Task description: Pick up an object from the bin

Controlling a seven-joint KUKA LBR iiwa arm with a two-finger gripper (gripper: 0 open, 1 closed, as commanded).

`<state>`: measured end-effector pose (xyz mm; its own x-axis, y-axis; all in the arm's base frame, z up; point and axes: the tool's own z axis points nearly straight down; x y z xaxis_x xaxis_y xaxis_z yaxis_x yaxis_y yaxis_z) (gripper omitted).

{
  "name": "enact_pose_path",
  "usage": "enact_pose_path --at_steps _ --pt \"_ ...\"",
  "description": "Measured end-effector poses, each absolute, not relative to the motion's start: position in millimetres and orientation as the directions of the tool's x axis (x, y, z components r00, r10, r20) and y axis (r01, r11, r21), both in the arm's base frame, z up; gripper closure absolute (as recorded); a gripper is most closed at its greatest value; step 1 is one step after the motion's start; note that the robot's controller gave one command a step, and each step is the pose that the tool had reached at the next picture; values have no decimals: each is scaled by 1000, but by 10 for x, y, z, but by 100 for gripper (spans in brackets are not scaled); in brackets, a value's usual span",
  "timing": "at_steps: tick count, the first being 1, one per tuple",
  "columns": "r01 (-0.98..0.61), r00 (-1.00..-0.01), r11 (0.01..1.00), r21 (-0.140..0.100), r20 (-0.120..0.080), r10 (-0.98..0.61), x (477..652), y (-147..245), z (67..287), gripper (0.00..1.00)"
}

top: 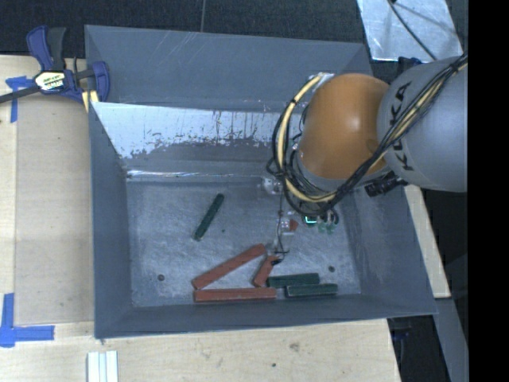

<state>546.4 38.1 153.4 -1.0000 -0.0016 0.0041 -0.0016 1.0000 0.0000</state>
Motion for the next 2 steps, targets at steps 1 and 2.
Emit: enact_pose_path --at_steps 1,2 --pt "-317 -949 949 -1 2 -317 5020 845 705 0" --pt "-217 -976 976 1 -6 -217 5098 1102 1012 0"
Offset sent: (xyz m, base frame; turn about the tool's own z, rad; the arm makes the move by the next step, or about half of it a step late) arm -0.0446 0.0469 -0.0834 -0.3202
